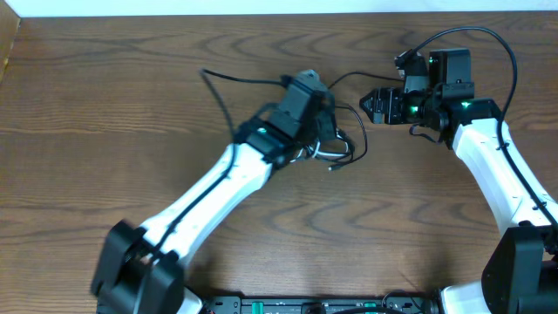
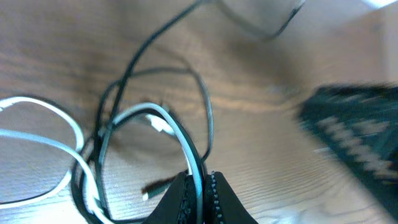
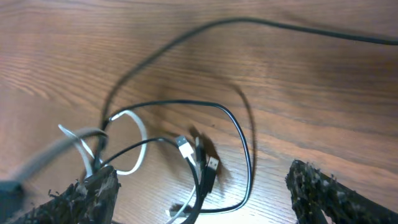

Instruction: Untangle cables

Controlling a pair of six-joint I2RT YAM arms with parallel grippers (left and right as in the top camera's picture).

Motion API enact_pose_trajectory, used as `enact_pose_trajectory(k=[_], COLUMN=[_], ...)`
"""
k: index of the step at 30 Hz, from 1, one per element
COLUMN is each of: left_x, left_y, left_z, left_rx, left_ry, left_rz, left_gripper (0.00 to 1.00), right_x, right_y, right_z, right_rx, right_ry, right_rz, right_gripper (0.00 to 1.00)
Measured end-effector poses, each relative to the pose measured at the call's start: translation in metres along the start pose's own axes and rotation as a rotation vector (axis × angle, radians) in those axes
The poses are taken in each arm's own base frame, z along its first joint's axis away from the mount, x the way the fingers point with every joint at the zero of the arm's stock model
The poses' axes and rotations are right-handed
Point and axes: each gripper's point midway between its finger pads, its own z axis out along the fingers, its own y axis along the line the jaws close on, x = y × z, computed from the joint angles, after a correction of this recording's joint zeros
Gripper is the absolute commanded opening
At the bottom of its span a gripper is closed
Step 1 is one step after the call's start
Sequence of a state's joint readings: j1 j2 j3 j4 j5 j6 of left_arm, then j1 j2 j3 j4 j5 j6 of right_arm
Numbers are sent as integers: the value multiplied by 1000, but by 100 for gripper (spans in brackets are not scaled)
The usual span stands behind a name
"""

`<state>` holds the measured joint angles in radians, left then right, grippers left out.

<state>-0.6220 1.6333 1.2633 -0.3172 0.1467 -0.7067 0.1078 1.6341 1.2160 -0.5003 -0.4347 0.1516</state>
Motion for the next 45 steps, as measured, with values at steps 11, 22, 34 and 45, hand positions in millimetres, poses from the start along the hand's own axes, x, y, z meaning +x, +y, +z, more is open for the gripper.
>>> enact_pose_trajectory(k=[11, 22, 34, 45], left_x=[-58, -70, -87, -92], left_y=[-5, -21, -24, -44], left_z=[-71, -76, -96, -121], left_rx=[81, 165, 220, 320], left_ry=[-189, -228, -274, -297], left_rz=[-51, -108, -216, -234], left_gripper=[9, 9, 8, 8], right_x=[4, 3, -23, -42], right_y=[41, 106, 141, 161], right_z=[11, 22, 15, 33], right_rx=[-154, -425, -534, -599], right_ry=[17, -3, -95, -157], right_rz=[-54, -176, -123, -41], right_gripper=[84, 81, 79, 79])
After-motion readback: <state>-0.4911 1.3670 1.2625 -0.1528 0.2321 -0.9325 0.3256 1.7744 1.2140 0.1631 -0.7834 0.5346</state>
